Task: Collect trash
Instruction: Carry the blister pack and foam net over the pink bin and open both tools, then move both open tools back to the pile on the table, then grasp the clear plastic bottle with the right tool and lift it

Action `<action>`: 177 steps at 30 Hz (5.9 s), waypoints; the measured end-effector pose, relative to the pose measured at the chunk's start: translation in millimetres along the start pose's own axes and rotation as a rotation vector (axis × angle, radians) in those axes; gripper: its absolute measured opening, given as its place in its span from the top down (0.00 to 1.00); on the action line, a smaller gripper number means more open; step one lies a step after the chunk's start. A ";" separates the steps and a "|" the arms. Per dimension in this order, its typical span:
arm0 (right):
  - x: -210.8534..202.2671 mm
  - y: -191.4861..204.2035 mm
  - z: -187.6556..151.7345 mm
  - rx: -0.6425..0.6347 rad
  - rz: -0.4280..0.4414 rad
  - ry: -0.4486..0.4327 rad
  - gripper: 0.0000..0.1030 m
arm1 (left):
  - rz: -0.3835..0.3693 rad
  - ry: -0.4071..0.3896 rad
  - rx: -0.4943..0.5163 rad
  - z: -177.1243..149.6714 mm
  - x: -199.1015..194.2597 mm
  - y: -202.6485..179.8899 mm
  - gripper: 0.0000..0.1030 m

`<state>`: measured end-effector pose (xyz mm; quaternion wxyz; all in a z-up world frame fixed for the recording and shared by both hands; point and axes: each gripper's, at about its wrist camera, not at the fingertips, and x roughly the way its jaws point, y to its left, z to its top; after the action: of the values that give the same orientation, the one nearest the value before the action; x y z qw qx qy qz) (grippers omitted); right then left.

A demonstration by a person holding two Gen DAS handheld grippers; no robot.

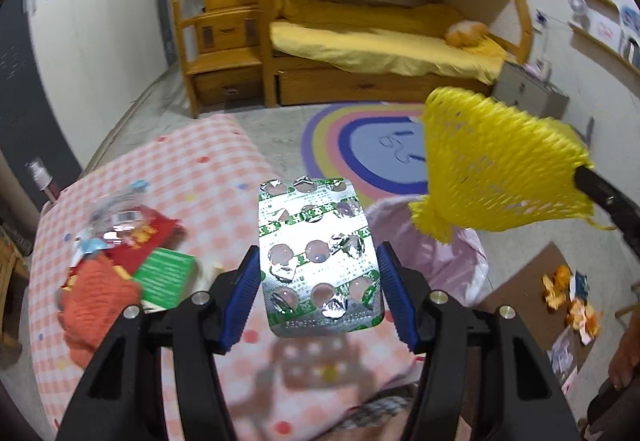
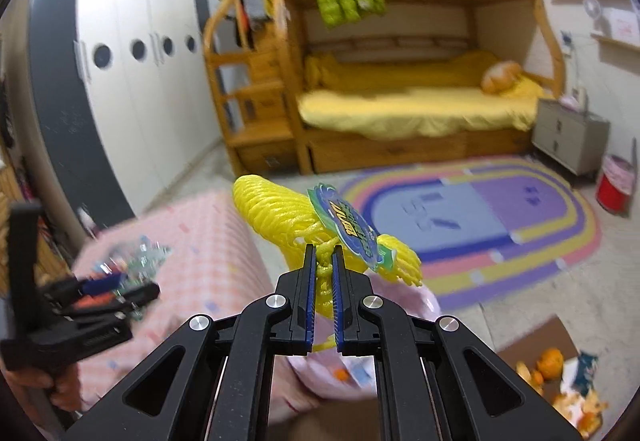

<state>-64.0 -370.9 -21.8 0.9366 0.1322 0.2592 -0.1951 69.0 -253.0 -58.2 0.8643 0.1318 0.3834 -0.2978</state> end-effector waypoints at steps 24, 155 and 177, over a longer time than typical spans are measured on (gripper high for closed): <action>76.2 -77.7 -56.6 0.207 -0.098 0.244 0.53 | -0.145 0.037 0.082 31.5 55.1 -66.7 0.24; 299.5 291.1 34.4 -0.534 0.373 0.342 0.16 | 0.453 0.027 -0.422 -66.6 -29.9 290.7 0.15; 256.8 289.8 41.0 -0.542 0.406 0.330 0.94 | 0.447 0.013 -0.408 -64.7 -37.0 282.2 0.15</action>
<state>282.4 -203.8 -83.1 0.9029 -0.0422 0.4173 0.0942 185.5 14.2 -74.4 0.9146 0.0384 0.4021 -0.0162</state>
